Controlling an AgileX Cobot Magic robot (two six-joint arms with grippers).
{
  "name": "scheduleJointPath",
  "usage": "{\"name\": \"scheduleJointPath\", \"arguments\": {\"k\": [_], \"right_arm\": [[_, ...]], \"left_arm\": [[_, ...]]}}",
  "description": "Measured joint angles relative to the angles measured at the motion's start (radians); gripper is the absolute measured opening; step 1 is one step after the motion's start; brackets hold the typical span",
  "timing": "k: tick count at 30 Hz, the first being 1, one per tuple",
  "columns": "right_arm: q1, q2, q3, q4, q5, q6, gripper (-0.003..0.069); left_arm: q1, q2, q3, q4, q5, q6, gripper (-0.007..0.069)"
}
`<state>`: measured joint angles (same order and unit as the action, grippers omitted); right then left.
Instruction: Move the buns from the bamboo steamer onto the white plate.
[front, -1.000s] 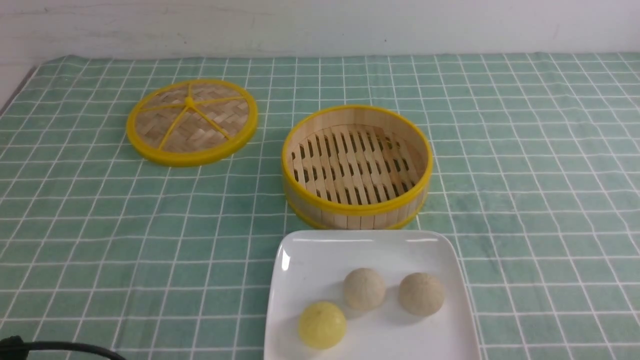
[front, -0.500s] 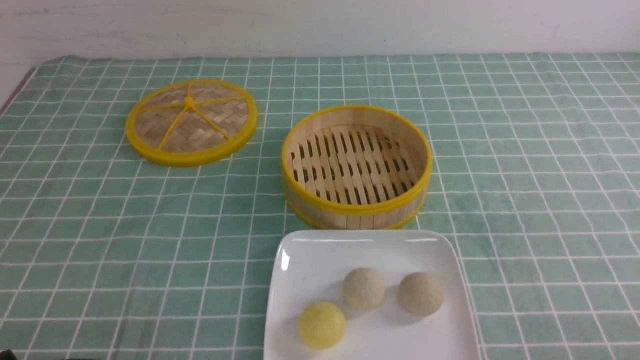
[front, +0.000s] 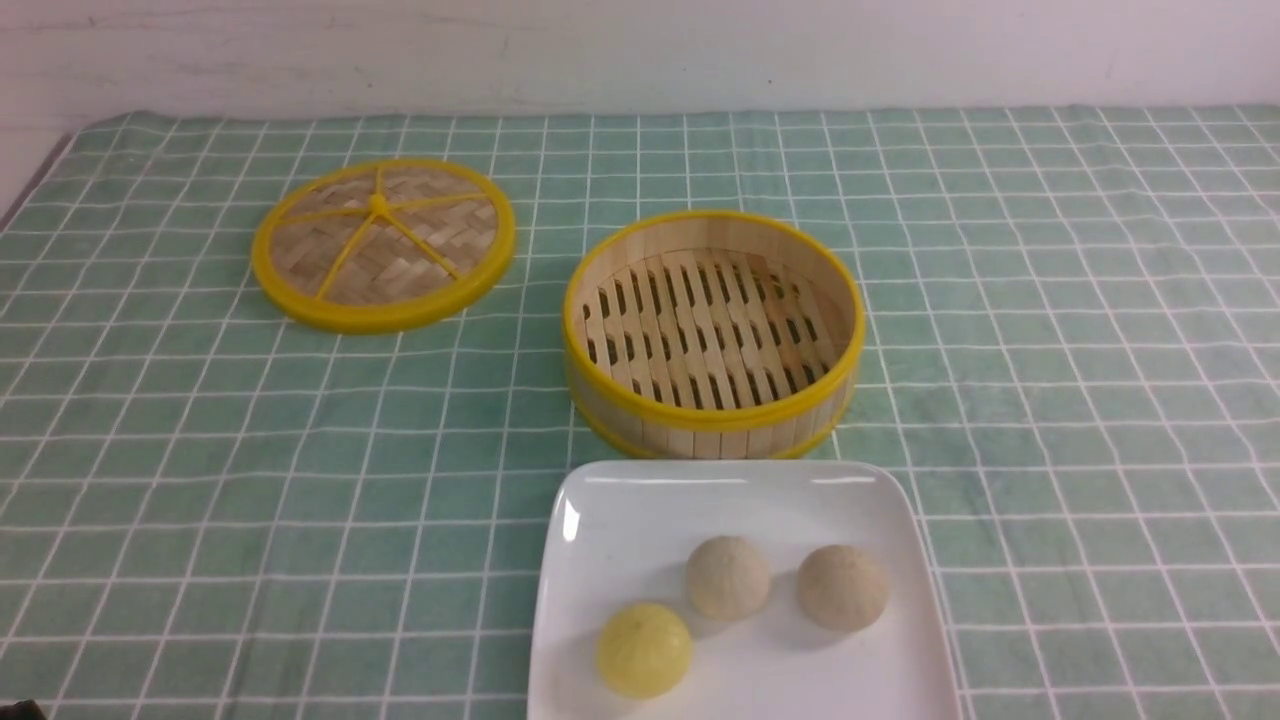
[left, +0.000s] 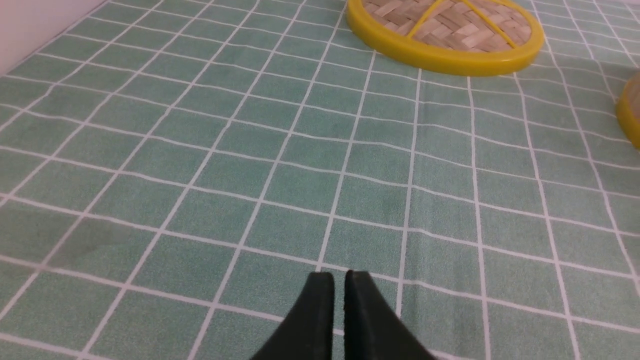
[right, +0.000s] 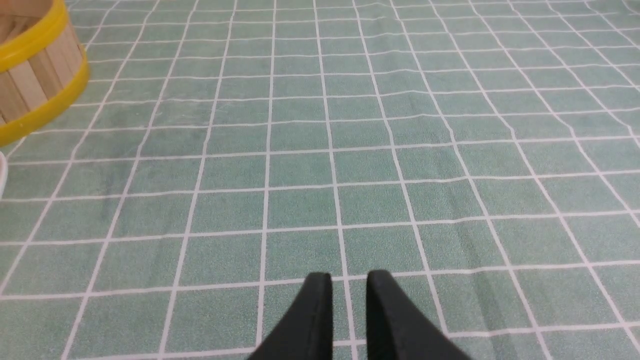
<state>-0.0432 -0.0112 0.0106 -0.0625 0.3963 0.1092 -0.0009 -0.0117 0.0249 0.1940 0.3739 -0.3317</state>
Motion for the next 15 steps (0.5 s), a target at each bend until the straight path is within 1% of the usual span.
{"name": "scheduleJointPath", "arguments": {"k": [15], "right_arm": [[0.000, 0.000, 0.000, 0.001, 0.000, 0.000, 0.0149]], "left_arm": [[-0.004, 0.000, 0.000, 0.011, 0.001, 0.000, 0.0079]]}}
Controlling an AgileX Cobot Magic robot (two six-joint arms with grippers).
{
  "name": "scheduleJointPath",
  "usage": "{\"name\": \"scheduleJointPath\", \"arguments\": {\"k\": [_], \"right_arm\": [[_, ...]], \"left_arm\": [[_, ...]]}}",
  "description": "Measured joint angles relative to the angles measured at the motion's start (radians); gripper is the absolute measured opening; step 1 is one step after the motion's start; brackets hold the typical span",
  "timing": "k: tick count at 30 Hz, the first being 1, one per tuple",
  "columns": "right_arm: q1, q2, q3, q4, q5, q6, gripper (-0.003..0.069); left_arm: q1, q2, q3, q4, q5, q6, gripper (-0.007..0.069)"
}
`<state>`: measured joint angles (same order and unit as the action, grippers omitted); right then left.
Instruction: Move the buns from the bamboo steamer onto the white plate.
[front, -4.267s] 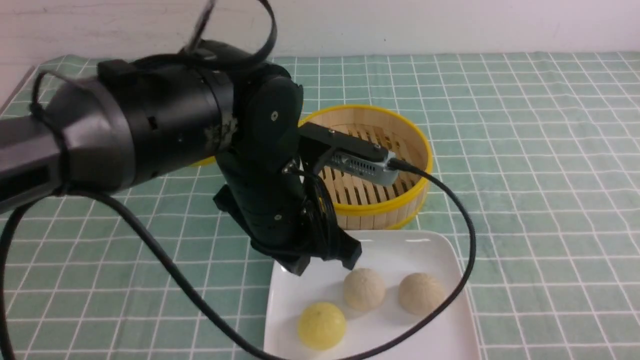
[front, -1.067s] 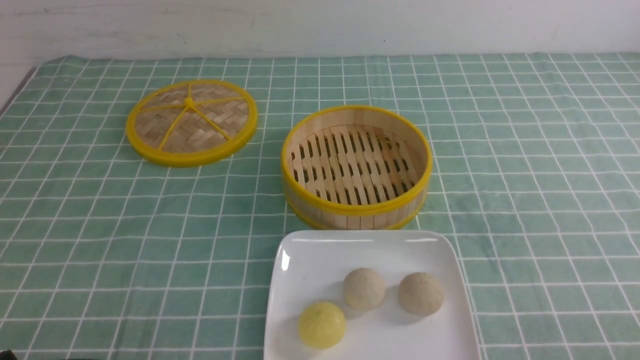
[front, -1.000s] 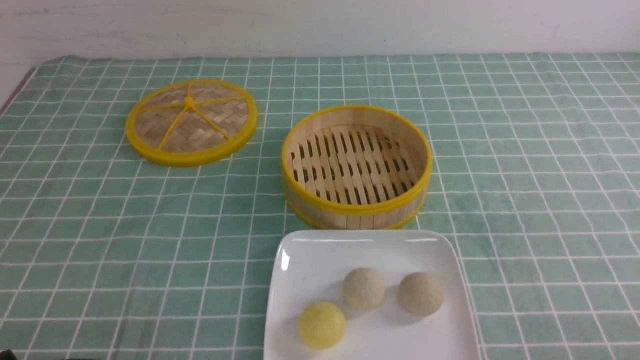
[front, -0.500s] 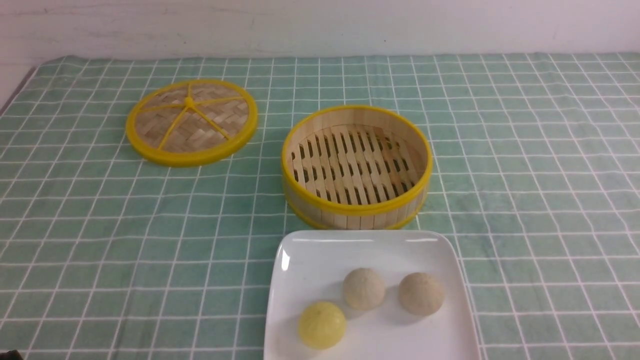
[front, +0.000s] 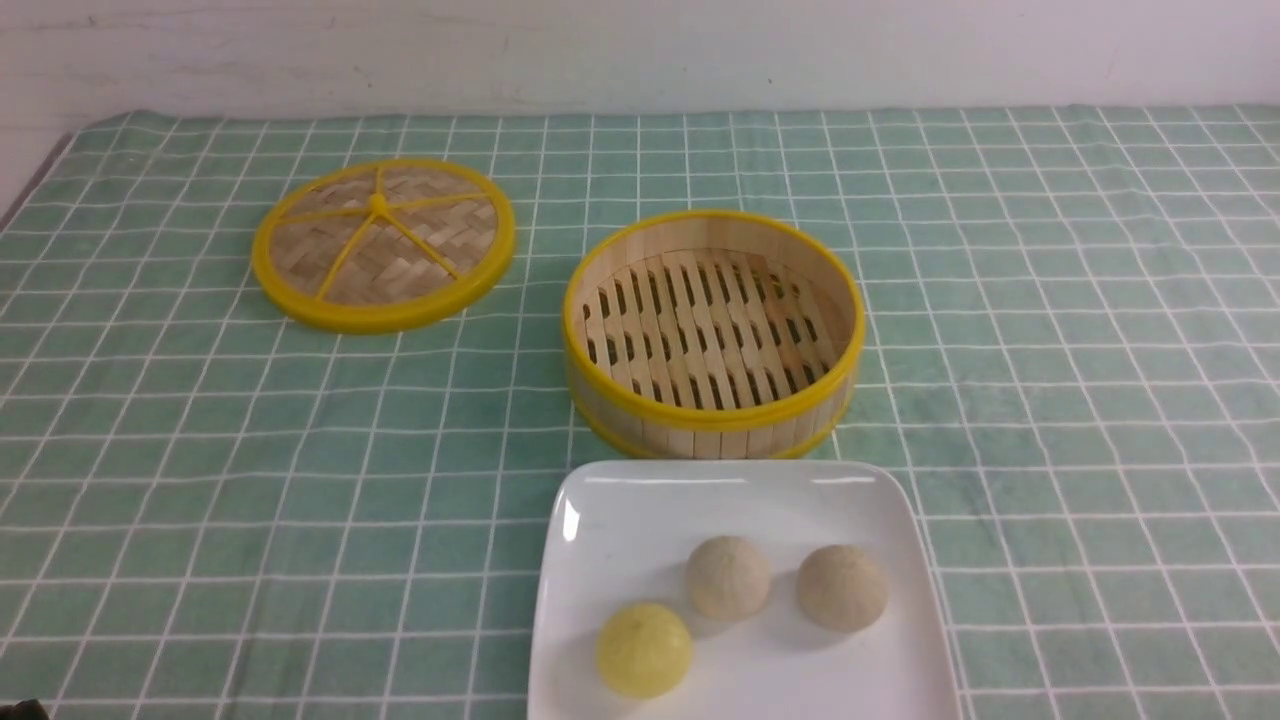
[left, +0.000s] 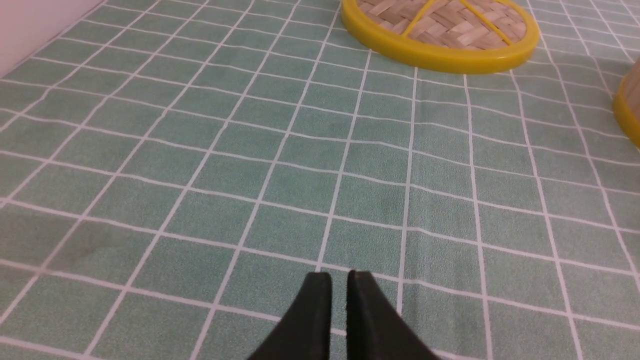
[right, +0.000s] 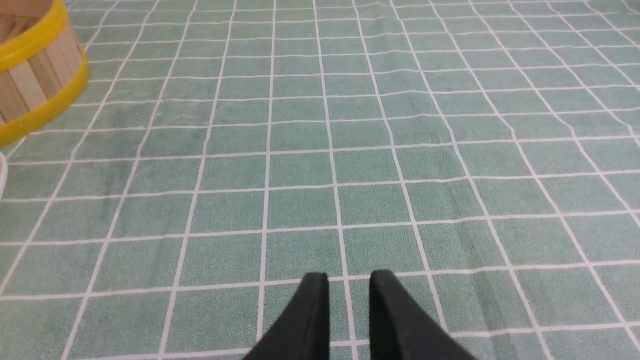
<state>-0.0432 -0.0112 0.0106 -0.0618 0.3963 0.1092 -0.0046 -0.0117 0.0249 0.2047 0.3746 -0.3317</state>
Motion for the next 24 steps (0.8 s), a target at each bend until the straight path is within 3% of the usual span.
{"name": "scheduleJointPath", "arguments": {"k": [24], "right_arm": [[0.000, 0.000, 0.000, -0.001, 0.000, 0.000, 0.0178]], "left_arm": [[0.000, 0.000, 0.000, 0.001, 0.000, 0.000, 0.0104]]}}
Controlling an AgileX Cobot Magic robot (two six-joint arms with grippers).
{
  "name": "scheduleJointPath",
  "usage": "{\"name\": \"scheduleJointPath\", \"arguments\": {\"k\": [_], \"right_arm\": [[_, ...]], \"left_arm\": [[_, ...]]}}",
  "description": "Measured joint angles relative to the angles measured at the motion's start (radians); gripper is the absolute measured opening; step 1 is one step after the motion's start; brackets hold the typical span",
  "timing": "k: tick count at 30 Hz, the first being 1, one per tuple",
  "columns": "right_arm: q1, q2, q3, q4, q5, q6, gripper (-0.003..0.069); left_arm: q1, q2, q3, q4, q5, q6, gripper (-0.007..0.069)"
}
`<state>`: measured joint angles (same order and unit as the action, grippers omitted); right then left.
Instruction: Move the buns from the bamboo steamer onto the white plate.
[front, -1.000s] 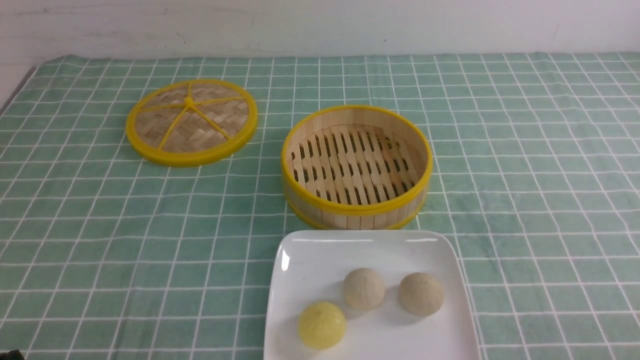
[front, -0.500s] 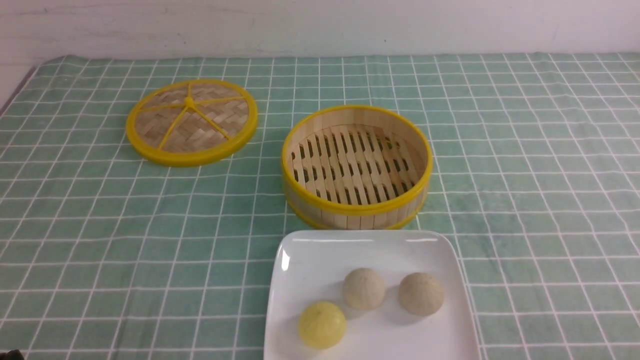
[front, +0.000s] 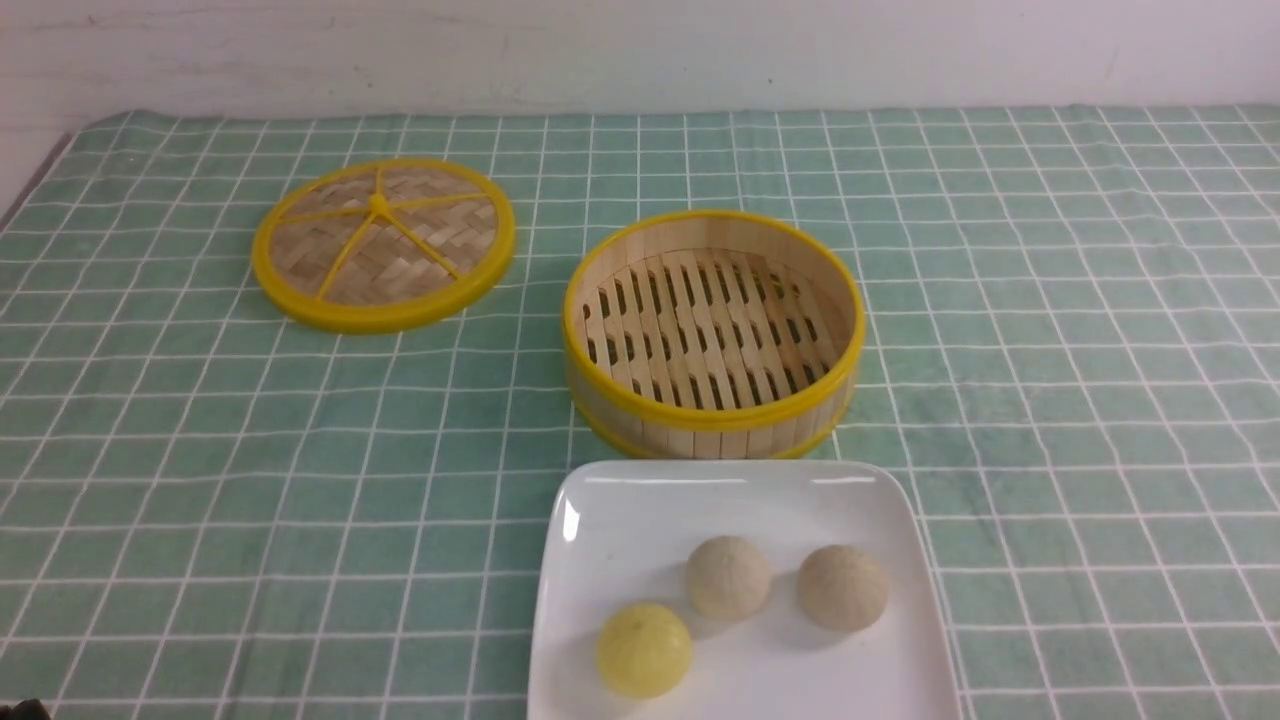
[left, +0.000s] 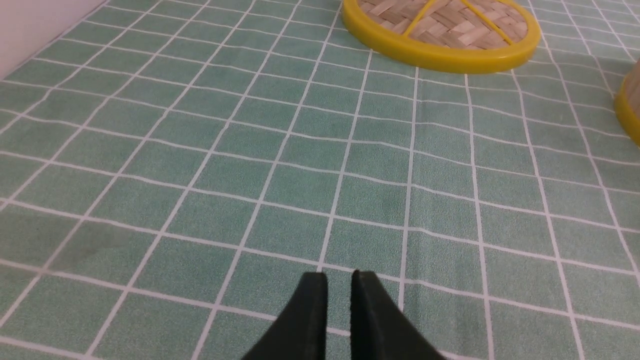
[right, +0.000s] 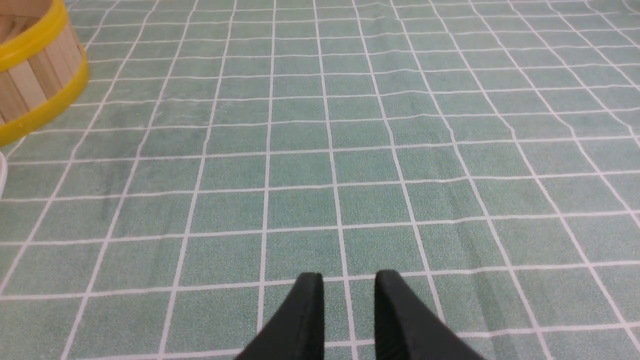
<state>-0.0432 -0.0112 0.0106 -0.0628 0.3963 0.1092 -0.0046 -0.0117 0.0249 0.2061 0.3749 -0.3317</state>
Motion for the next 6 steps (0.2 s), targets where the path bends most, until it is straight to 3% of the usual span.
{"name": "scheduleJointPath", "arguments": {"k": [6], "right_arm": [[0.000, 0.000, 0.000, 0.000, 0.000, 0.000, 0.0185]], "left_arm": [[0.000, 0.000, 0.000, 0.000, 0.000, 0.000, 0.0107]]}}
